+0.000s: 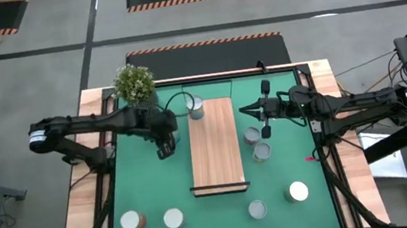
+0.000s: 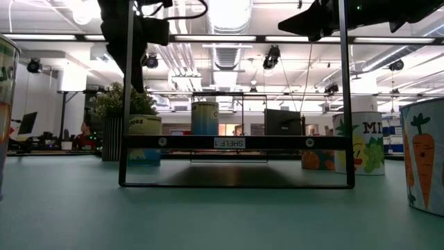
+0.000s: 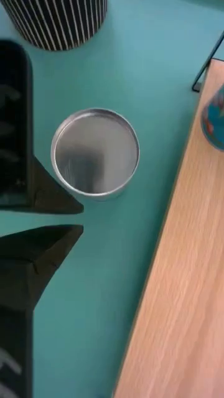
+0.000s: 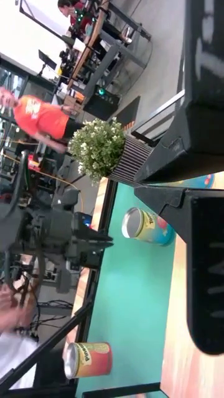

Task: Pick and place cans onto a shelf
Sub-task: Put the canned tomatoes on the shelf

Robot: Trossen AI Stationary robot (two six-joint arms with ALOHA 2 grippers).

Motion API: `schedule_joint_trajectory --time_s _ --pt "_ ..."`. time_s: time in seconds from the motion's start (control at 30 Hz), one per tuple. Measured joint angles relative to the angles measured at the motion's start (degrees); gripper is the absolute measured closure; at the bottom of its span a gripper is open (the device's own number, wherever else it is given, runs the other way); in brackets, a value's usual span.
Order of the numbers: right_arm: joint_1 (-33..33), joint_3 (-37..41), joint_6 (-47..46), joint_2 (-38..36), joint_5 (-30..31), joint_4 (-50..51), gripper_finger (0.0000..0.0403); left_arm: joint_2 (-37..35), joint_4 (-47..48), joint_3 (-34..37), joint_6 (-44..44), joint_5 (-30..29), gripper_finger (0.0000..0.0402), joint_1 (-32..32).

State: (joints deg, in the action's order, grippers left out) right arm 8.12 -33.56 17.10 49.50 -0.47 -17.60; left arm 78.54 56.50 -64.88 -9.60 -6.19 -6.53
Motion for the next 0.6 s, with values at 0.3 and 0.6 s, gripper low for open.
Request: schedule_joint_trajectory --time_s 0.3,0.6 --pt "0.0 0.0 0.0 -0.6 0.0 2.3 0.0394 0.4 -2.7 0.4 7.5 0.8 0.0204 -5.0" --pt "0.0 0.0 0.0 -0.7 0.0 4.1 0.0394 0.4 -6.6 3.9 12.5 0.7 0.0069 -7.8"
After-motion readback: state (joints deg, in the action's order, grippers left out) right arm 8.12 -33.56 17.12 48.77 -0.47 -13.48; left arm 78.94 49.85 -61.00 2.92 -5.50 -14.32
